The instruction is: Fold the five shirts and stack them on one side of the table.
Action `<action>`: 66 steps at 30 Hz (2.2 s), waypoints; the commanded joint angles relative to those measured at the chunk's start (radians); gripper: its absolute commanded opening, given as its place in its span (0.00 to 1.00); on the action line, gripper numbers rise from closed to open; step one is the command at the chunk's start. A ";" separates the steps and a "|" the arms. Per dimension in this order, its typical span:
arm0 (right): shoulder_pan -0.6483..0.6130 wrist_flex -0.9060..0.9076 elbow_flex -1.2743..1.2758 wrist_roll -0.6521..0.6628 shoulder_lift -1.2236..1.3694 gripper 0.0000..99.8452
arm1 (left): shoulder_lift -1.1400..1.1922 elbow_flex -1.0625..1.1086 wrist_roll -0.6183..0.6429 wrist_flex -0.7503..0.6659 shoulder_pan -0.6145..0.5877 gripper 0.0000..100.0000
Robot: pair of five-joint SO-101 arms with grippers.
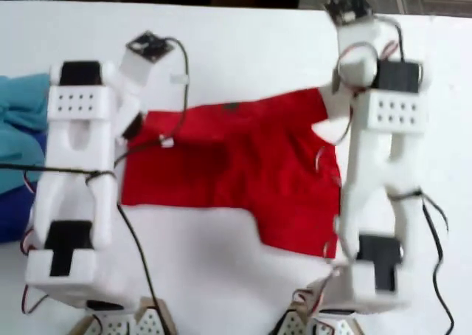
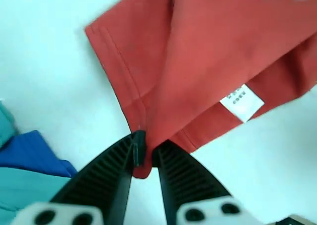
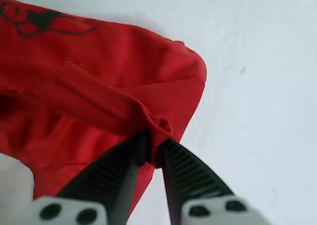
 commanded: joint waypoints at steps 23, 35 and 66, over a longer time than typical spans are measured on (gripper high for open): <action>0.225 -0.498 1.320 0.233 -0.704 0.02 | -0.169 0.727 -0.058 -0.499 0.005 0.03; 0.237 -0.556 1.445 0.267 -0.711 0.02 | -0.167 0.814 -0.060 -0.580 -0.002 0.03; 0.246 -0.139 0.824 0.183 -0.713 0.20 | -0.169 0.211 -0.051 -0.152 -0.124 0.20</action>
